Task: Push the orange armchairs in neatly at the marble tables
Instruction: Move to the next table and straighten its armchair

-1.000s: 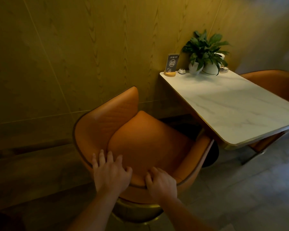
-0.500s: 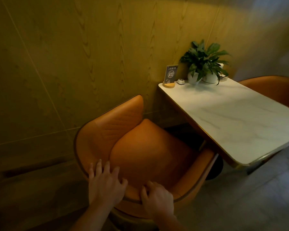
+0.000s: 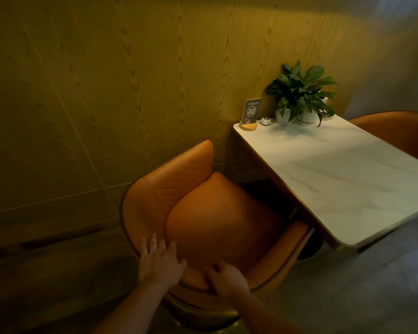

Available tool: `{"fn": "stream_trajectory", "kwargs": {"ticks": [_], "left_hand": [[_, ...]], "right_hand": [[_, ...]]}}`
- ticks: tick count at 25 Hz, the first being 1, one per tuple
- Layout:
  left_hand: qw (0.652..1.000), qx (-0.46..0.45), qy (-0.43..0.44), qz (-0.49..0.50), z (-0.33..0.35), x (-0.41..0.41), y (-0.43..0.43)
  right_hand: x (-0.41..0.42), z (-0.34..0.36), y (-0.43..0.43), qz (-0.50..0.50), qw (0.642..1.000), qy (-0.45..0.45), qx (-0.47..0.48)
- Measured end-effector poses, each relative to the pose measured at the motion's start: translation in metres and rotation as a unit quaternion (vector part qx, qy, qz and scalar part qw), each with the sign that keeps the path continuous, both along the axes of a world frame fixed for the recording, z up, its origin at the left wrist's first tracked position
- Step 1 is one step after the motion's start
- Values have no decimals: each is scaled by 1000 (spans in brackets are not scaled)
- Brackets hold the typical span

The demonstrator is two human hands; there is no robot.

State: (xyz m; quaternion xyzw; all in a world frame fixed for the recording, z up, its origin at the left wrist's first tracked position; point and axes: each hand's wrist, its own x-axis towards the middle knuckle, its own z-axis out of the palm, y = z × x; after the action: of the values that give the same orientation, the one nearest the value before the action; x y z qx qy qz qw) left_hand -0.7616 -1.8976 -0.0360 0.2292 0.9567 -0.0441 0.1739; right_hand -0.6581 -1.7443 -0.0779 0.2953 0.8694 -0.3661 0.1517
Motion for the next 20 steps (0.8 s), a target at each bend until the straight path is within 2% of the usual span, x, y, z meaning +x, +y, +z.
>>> {"fn": "stream_trajectory", "kwargs": {"ticks": [4, 12, 16, 20], "left_hand": [[998, 54, -21, 5, 12, -13, 0], [998, 70, 0, -1, 27, -14, -22], [996, 78, 34, 18, 60, -7, -42], [994, 102, 41, 24, 100, 9, -60]], "right_hand": [[-7, 15, 2, -14, 999, 22, 23], [-4, 32, -15, -9, 995, 28, 100], [0, 65, -25, 2, 978, 69, 195], [1, 104, -33, 28, 970, 110, 216]]}}
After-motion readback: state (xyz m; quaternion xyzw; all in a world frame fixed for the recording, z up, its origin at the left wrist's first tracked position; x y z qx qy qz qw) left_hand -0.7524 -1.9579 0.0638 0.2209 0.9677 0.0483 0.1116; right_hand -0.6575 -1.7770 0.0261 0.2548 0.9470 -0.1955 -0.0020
